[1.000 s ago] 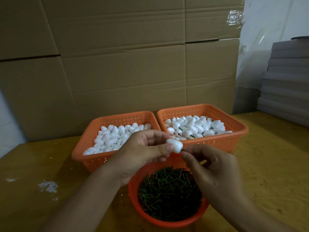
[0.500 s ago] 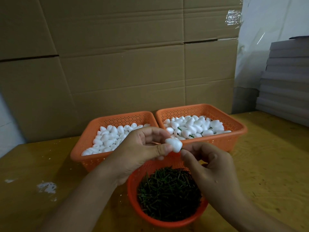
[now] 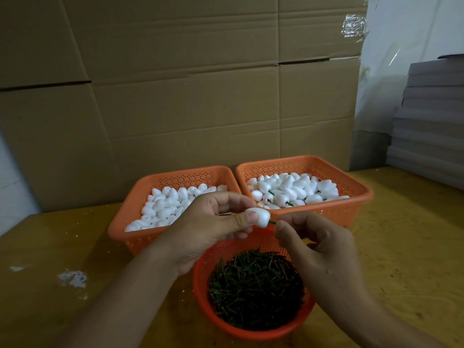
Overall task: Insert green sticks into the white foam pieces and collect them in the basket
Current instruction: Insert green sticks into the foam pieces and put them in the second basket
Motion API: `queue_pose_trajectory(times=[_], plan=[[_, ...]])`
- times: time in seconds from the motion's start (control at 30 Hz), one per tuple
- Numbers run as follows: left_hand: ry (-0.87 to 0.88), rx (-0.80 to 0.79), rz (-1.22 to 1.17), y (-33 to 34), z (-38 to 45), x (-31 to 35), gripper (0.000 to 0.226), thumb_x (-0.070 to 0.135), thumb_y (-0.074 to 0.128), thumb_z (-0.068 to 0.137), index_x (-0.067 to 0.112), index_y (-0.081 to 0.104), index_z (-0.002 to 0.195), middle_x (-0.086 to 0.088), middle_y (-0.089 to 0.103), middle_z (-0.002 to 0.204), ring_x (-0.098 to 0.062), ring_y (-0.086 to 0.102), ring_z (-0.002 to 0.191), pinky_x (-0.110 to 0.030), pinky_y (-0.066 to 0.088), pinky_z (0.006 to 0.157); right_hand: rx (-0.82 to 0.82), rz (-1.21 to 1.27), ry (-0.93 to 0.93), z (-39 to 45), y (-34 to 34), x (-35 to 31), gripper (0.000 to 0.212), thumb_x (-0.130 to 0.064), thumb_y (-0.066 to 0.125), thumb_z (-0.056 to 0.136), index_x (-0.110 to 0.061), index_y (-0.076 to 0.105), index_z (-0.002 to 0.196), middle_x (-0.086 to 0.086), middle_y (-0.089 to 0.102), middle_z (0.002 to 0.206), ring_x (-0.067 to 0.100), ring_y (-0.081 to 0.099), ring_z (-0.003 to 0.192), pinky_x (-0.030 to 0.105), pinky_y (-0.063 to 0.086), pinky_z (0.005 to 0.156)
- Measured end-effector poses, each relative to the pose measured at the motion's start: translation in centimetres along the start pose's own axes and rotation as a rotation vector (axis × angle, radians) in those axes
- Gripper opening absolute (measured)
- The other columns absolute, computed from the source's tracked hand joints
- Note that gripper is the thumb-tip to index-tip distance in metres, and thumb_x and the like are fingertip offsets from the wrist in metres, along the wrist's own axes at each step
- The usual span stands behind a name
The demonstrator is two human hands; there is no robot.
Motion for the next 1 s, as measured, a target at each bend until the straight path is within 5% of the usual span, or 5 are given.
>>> queue_pose_trajectory(times=[0.3, 0.47, 0.8, 1.0], plan=[[-0.001, -0.004, -0.046, 0.1, 0.1, -0.2, 0.029, 0.028, 0.084, 0.067, 0.017, 0.078, 0.093, -0.012, 0.076, 0.098, -0.017, 0.072, 0.082, -0.024, 0.057, 0.072, -0.019, -0.052, -0.005, 0.2, 0.2, 0.2, 0.011, -0.034, 0.066, 0.087, -0.029, 0.071, 0.079, -0.01, 0.07, 0.072, 0.011, 0.067, 0.069, 0.022, 0.05, 0.056], [-0.003, -0.017, -0.042, 0.1, 0.2, -0.4, 0.027, 0.027, 0.084, 0.068, 0.018, 0.078, 0.093, -0.013, 0.076, 0.099, -0.019, 0.073, 0.083, -0.025, 0.058, 0.074, -0.025, -0.043, -0.036, 0.1, 0.3, 0.1, 0.011, -0.027, 0.069, 0.088, -0.027, 0.071, 0.077, -0.009, 0.07, 0.07, 0.01, 0.067, 0.066, 0.013, 0.045, 0.053], [-0.009, -0.033, -0.013, -0.2, 0.3, -0.6, 0.027, 0.025, 0.082, 0.072, 0.014, 0.076, 0.097, -0.014, 0.075, 0.102, -0.021, 0.073, 0.086, -0.025, 0.058, 0.074, -0.03, -0.017, 0.001, 0.1, 0.4, 0.4, 0.016, -0.035, 0.064, 0.088, -0.029, 0.071, 0.076, -0.009, 0.071, 0.071, 0.01, 0.067, 0.066, 0.017, 0.047, 0.054], [-0.028, 0.055, 0.102, -1.6, 0.6, -0.8, 0.038, 0.026, 0.082, 0.069, 0.012, 0.073, 0.104, -0.01, 0.076, 0.104, -0.026, 0.074, 0.094, -0.028, 0.06, 0.078, -0.041, 0.0, 0.066, -0.8, 0.8, 0.6, 0.014, -0.037, 0.053, 0.093, -0.04, 0.066, 0.097, -0.019, 0.072, 0.085, 0.002, 0.067, 0.082, 0.017, 0.049, 0.063]])
Point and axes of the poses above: each hand's wrist, its own z-axis towards the middle knuckle, its own y-axis out of the palm, x = y × z, the point moved 5 cm from there along z, towards the middle knuckle
